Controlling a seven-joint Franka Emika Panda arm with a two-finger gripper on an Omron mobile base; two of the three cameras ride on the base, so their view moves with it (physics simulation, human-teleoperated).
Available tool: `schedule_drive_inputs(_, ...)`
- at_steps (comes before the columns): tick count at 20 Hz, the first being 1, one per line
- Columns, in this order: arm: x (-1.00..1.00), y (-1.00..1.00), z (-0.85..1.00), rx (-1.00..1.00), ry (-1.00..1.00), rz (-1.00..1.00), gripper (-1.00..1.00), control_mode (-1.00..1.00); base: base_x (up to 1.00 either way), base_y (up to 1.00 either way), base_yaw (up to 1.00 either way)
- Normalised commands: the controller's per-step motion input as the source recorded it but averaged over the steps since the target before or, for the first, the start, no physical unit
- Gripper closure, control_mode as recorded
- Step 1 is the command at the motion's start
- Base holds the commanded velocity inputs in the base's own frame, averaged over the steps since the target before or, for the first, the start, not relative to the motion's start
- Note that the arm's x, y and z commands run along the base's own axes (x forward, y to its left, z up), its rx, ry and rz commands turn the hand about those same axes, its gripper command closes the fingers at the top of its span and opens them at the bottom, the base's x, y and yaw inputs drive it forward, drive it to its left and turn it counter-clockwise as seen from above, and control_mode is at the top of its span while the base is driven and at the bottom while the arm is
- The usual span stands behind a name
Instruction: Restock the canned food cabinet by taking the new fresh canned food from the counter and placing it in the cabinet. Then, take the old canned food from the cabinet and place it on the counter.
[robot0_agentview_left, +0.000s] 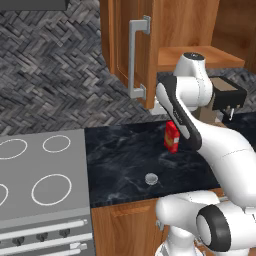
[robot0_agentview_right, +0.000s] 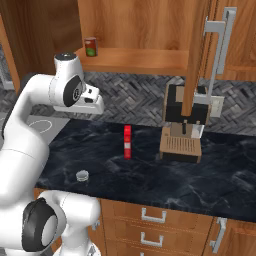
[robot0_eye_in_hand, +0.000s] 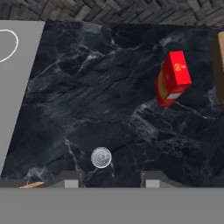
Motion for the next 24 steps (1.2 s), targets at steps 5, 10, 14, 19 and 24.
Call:
schedule_drive_inputs(5, 0.0, 0.01, 0.0, 0.0, 0.0, 0.0, -1.0, -1.0, 0.0, 0.0, 0.0)
schedule_drive_inputs(10, -0.42, 0.0, -0.43, 0.02, 0.01, -0.02, -1.0, -1.0, 0.0, 0.0, 0.0)
schedule_drive_inputs(14, -0.38, 0.0, -1.0, 0.02, 0.07, -0.05, -1.0, -1.0, 0.0, 0.0, 0.0)
schedule_drive_inputs(19, -0.21, 0.0, -1.0, 0.0, 0.07, -0.05, -1.0, -1.0, 0.0, 0.0, 0.0)
schedule_drive_inputs(24, 0.09, 0.15, -0.99, 0.0, 0.06, -0.06, -1.0, -1.0, 0.0, 0.0, 0.0)
